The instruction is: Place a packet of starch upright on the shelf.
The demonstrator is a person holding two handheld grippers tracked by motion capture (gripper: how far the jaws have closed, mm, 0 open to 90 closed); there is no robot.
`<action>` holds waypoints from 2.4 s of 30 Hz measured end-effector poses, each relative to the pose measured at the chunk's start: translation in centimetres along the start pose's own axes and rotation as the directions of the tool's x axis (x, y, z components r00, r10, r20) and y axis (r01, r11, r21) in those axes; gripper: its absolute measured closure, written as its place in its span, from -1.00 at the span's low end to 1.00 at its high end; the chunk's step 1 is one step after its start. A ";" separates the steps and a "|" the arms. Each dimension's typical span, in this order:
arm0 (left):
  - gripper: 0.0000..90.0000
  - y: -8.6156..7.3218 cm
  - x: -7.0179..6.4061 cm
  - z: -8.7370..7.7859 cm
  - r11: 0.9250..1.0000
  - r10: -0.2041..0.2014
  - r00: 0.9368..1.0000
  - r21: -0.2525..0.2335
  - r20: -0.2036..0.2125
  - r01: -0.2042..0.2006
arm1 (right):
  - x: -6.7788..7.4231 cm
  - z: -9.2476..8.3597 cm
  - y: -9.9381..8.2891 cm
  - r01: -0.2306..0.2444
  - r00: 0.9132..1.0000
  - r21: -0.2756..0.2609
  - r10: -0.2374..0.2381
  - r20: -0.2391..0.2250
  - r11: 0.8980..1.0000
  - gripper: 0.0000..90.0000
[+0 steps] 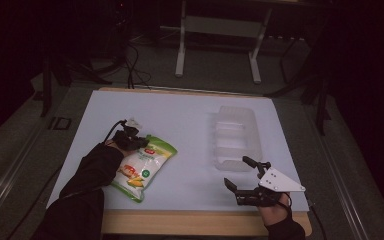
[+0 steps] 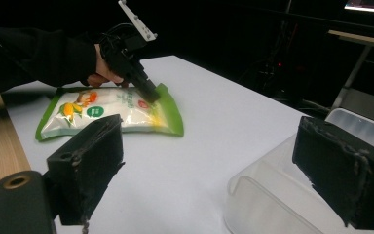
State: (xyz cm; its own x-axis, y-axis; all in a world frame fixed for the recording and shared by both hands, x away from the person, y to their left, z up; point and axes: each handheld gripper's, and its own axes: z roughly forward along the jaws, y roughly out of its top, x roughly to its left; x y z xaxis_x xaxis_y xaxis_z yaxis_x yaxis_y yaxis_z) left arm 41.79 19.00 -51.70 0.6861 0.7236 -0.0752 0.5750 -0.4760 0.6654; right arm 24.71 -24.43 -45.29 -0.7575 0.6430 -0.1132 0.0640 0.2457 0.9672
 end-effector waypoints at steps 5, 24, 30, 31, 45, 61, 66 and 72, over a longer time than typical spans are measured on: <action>0.84 0.4 0.0 -1.3 0.999 -0.010 1.000 -0.031 0.020 0.010 | 0.0 0.0 0.0 -0.001 1.000 -0.002 0.001 -0.001 1.000 -0.75; 0.86 1.9 -2.1 -6.5 0.988 0.046 0.998 -0.153 0.038 -0.039 | 0.0 0.1 0.3 -0.013 1.000 -0.016 0.013 -0.017 1.000 -0.73; 0.86 1.8 -2.9 -8.2 0.979 0.046 0.998 -0.198 0.046 -0.036 | 0.1 0.0 0.4 -0.006 1.000 -0.029 0.005 -0.018 1.000 -0.71; 0.86 1.8 -3.0 -8.5 0.978 0.045 0.998 -0.207 0.042 -0.035 | 0.0 0.0 0.4 -0.008 1.000 -0.031 0.007 -0.021 0.999 -0.71; 0.86 2.3 -6.4 -12.4 0.954 0.124 0.990 -0.282 0.065 -0.101 | 0.4 0.1 0.9 -0.004 0.999 -0.043 0.002 -0.053 0.999 -0.70; 0.87 4.6 -9.3 -14.0 0.893 0.151 0.985 -0.439 0.087 -0.099 | -0.7 -0.7 2.1 -0.099 0.995 -0.035 0.099 0.004 0.994 -0.70; 0.87 5.3 -9.3 -14.0 0.867 0.120 0.989 -0.494 0.087 -0.062 | -1.2 -0.3 2.7 -0.149 0.989 -0.006 0.149 0.008 0.989 -0.72; 0.87 6.2 -9.7 -13.5 0.855 0.117 0.990 -0.515 0.082 -0.058 | -1.9 0.4 4.0 -0.181 0.983 0.008 0.181 -0.010 0.983 -0.76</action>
State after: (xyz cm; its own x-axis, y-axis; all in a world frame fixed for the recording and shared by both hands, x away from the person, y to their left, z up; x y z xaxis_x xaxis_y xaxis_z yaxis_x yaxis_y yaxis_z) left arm 32.68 15.79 -36.79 0.7831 0.6192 -0.0575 0.2217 -0.1916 0.9561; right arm 26.70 -24.36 -41.32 -0.7397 0.6697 0.0661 0.2053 0.1310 0.9699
